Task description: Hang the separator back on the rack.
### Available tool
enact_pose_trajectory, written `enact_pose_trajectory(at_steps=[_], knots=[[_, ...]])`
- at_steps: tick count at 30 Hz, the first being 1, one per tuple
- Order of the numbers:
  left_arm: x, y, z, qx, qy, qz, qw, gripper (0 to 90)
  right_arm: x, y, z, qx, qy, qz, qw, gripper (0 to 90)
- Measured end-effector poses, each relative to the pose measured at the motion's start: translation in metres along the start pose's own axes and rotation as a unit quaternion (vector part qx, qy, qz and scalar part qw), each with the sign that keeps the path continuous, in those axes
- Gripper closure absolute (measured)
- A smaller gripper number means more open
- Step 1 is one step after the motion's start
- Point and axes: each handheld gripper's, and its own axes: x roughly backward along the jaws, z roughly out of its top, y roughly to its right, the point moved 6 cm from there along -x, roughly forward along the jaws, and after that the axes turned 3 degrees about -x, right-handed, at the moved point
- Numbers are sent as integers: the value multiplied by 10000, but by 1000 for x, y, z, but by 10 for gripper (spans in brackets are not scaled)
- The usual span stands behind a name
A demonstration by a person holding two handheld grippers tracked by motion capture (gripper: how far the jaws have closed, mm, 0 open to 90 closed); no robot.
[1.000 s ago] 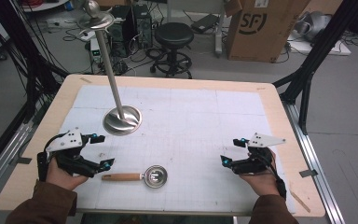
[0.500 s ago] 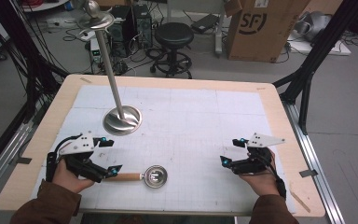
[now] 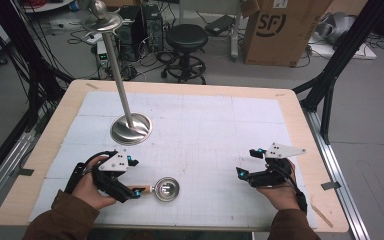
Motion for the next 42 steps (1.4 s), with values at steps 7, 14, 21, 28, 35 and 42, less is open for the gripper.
enact_pose_trajectory(at_steps=[7, 14, 21, 28, 35, 42], knots=[[-9, 4, -5, -106, -312, -226, 9992, 281, 0, 0, 0, 29, -4, -15, 10000, 135], [-20, 10, -9, -178, -634, -406, 9970, 408, -1, 0, -1, 27, -20, -9, 10000, 135], [-25, 14, -10, -270, -847, -557, 9945, 546, -1, 0, -1, 26, -27, -13, 10000, 136], [-31, 16, -10, -336, -1149, -585, 9911, 573, -1, 0, -1, 16, -46, -10, 10000, 136], [-32, 15, -8, -277, -1180, -569, 9910, 645, -1, 0, -1, 16, -41, -12, 10000, 137], [-29, 9, -12, -86, -1138, -396, 9927, 680, 0, 1, -1, 31, -24, -17, 10000, 137]])
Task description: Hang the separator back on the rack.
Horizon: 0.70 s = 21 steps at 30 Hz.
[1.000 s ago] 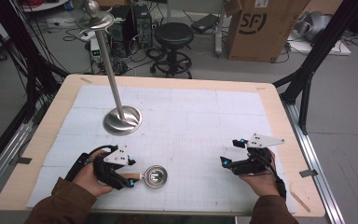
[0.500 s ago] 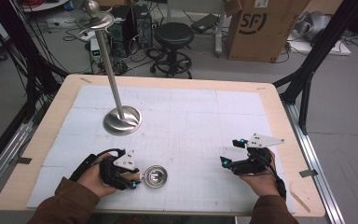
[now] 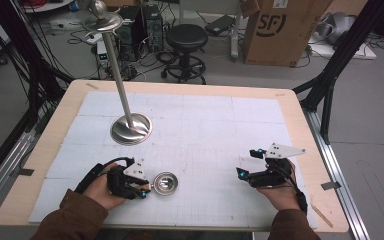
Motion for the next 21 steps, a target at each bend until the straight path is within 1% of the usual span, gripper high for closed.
enact_pose_trajectory(at_steps=[1, 3, 4, 6, 8, 10, 11, 13, 14, 15, 16, 17, 19, 20, 21], knots=[[0, 0, 0, 0, 0, 0, 10000, 680, 0, 0, 0, 1, -1, 0, 10000, 137], [1, -2, -2, 98, 34, 58, 9999, 680, 0, 0, 0, 0, 1, -3, 10000, 137], [2, -5, -3, 167, 24, 199, 9997, 680, 0, 0, 0, -15, -2, -7, 10000, 137], [2, -7, -3, 180, 18, 231, 9996, 680, 0, 0, 0, -17, -6, -6, 10000, 137], [2, -9, -3, 243, 31, 275, 9993, 680, 0, 0, 0, 1, -10, -5, 10000, 137], [2, -9, -3, 228, 0, 275, 9994, 679, 0, 0, 0, -7, -18, 0, 10000, 137], [2, -9, -3, 283, 28, 265, 9992, 677, 0, 0, 0, -5, -18, 1, 10000, 137], [2, -9, -4, 298, 38, 266, 9992, 674, 0, 0, 0, -13, -15, 2, 10000, 137], [2, -9, -4, 300, 55, 236, 9993, 667, 0, 0, 0, -6, -15, 1, 10000, 137], [3, -9, -4, 347, 85, 228, 9991, 641, 0, 0, 0, 1, -5, -5, 10000, 137], [4, -9, -4, 336, 103, 218, 9991, 626, 0, 0, 0, -16, -8, -8, 10000, 137], [5, -9, -4, 343, 142, 191, 9991, 621, 0, 0, 0, -17, -6, -6, 10000, 137], [6, -8, -5, 367, 142, 178, 9991, 619, 0, 0, 0, -30, 0, -1, 10000, 137], [6, -9, -6, 353, 111, 199, 9991, 616, 0, 0, 0, -20, 7, 5, 10000, 137], [6, -9, -6, 386, 116, 204, 9990, 614, 0, 0, 0, -14, 2, -2, 10000, 137]])
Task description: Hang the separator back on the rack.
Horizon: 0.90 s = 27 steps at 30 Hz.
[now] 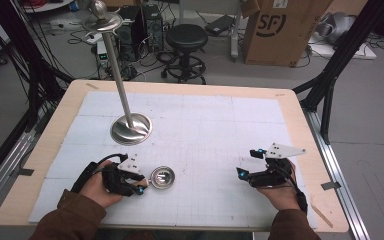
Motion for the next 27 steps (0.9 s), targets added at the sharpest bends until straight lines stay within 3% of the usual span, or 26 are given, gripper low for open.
enact_pose_trajectory(at_steps=[9, 14, 21, 24, 27], knots=[[-5, 1, 5, -116, -199, 22, 9997, 618, -1, 0, 0, 4, -33, 8, 10000, 137], [-5, 1, 4, -59, -204, -13, 9998, 623, -1, 0, 0, 20, -9, -11, 10000, 137], [-4, 3, 5, -173, -333, 8, 9993, 684, 0, 0, -1, 7, -18, -22, 10000, 137], [-3, 2, 8, -204, -277, 23, 9994, 685, 0, 0, 0, -1, 1, -14, 10000, 137], [-5, 1, 15, -164, -218, -105, 9996, 685, 0, 0, 0, -6, 5, -14, 10000, 137]])
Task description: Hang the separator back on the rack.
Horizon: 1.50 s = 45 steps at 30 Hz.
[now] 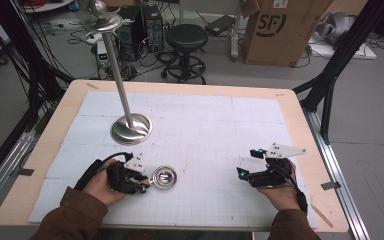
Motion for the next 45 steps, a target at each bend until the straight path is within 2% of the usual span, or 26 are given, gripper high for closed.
enact_pose_trajectory(at_steps=[7, 19, 22, 26, 32, 45], knots=[[-13, 1, 14, -115, -105, -67, 9999, 686, 0, 0, 1, 0, 31, 10, 10000, 137], [-41, 2, 55, -192, 10, -285, 9994, 685, 0, 0, 1, -20, 32, 35, 10000, 137], [-49, 4, 69, -278, -10, -319, 9991, 685, 0, 0, 1, -3, 38, 39, 10000, 137], [-55, 5, 77, -332, -16, -358, 9988, 685, -1, -1, 1, -39, 21, 45, 10000, 137], [-66, 6, 94, -311, -9, -440, 9985, 685, -1, -1, 1, -39, 22, 46, 10000, 137], [-80, 7, 115, -371, -117, -522, 9979, 683, -2, 0, 0, -6, -10, 40, 10000, 138]])
